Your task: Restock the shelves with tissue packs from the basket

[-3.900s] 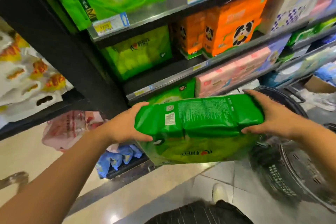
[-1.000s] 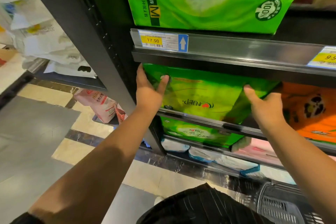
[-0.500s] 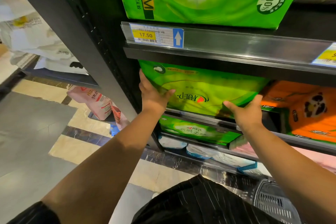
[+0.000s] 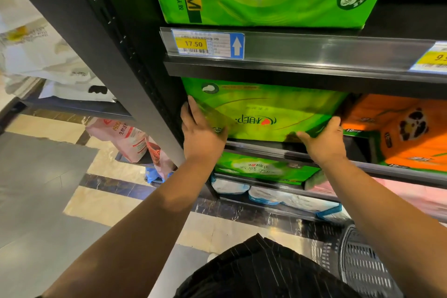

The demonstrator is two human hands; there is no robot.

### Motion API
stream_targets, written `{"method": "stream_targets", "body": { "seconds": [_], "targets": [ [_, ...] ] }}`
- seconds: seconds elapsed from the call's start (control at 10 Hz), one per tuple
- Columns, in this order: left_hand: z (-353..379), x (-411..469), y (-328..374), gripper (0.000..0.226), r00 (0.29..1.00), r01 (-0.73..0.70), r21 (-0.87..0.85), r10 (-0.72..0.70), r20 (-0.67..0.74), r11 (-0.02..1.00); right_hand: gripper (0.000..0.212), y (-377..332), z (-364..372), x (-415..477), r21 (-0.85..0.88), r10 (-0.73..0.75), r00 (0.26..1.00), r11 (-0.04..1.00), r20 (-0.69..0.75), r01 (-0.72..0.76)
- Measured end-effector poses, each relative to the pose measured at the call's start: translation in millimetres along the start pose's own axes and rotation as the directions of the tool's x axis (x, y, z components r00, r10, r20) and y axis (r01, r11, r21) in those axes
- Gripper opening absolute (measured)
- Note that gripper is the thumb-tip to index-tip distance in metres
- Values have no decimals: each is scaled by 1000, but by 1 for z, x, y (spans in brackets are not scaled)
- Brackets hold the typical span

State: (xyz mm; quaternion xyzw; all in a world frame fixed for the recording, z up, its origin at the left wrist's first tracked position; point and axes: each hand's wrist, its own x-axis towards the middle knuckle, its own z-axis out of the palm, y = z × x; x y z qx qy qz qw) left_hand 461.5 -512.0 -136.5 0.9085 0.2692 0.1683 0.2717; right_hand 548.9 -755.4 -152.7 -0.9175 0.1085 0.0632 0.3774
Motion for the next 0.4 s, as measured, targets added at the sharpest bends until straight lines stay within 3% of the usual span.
{"method": "stream_targets", "body": {
  "seconds": [0.1, 0.3, 0.4],
  "targets": [
    [-5, -15, -12, 98, 989, -110, 49, 104, 107, 993, 102, 10, -2, -33, -211, -72, 993, 973, 89, 89],
    [-15, -37, -20, 90, 888, -405, 150, 348, 301, 902, 85, 25, -8, -93, -624, -162, 977, 751, 140, 214],
    [-17, -52, -21, 91, 824, -499, 205, 389, 412, 842, 81, 28, -11, -115, -698, -174, 969, 672, 175, 247]
  ]
}}
